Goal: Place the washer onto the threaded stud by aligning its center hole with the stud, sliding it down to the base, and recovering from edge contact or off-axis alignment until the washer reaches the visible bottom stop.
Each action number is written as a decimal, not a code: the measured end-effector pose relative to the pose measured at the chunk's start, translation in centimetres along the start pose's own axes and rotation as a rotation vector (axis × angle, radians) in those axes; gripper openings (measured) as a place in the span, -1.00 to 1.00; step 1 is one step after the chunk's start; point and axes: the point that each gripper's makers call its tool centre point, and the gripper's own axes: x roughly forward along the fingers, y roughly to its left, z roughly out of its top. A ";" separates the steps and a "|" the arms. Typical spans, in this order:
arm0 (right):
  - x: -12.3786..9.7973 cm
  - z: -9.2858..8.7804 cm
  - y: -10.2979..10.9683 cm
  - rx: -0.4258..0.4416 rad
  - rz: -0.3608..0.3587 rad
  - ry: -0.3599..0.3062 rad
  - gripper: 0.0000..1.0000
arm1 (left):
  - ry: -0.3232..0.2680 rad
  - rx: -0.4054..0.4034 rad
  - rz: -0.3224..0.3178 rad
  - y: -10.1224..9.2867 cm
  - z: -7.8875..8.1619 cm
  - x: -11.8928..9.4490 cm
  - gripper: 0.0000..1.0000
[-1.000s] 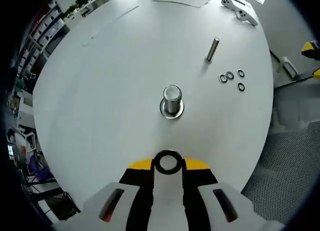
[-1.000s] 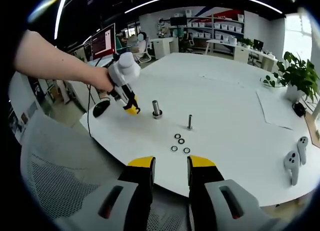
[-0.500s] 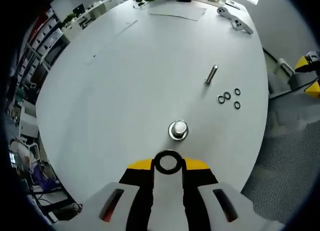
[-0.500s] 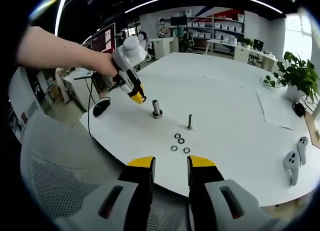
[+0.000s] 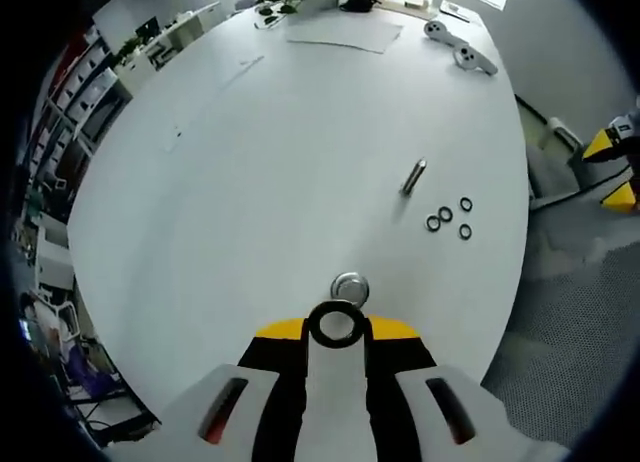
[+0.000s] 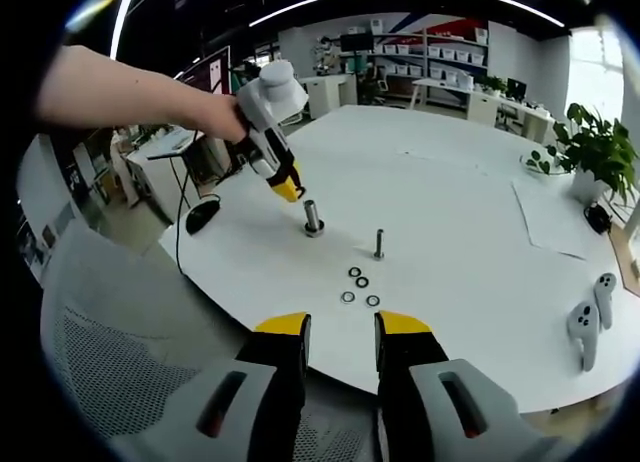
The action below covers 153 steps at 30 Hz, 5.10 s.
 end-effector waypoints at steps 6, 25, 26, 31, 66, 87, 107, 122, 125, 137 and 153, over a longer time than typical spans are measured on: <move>0.0 0.0 -0.1 0.001 -0.002 0.000 -0.44 | -0.001 0.015 -0.012 -0.5 0.8 0.5 -0.62; 0.0 0.0 -0.2 0.004 -0.007 -0.002 -0.44 | 0.035 0.060 -0.036 -1.0 1.2 2.2 -0.62; 0.0 0.0 -0.2 0.004 -0.006 -0.003 -0.44 | 0.038 0.057 -0.037 -1.0 1.3 2.3 -0.62; 0.0 0.0 -0.1 0.002 -0.003 0.001 -0.44 | 0.060 0.072 -0.036 -1.1 1.0 3.0 -0.62; 0.1 -0.3 -0.1 0.004 -0.004 0.013 -0.44 | 0.043 0.090 0.012 -0.8 0.2 6.2 -0.51; 0.2 -0.4 0.3 -0.003 0.017 0.019 -0.44 | -0.117 -0.078 0.104 0.0 -1.6 0.6 -0.49; 0.0 0.4 1.1 -0.030 0.041 -0.017 -0.45 | -0.310 -0.272 0.146 -3.5 -5.8 -5.8 -0.44; 0.1 0.1 1.0 -0.017 0.043 0.000 -0.45 | -0.386 -0.379 0.119 -7.1 -8.8 -8.2 -0.34; 0.2 -0.1 0.9 -0.016 0.041 0.009 -0.45 | -0.417 -0.415 0.119 -7.5 -9.2 -8.8 -0.33; 0.2 -0.8 0.6 -0.009 0.018 0.041 -0.44 | -0.477 -0.472 0.099 -10.1 -10.8 -10.4 -0.29; 0.2 -0.8 -0.1 -0.042 -0.039 0.051 -0.43 | -0.546 -0.507 0.115 -10.2 -11.7 -12.1 -0.28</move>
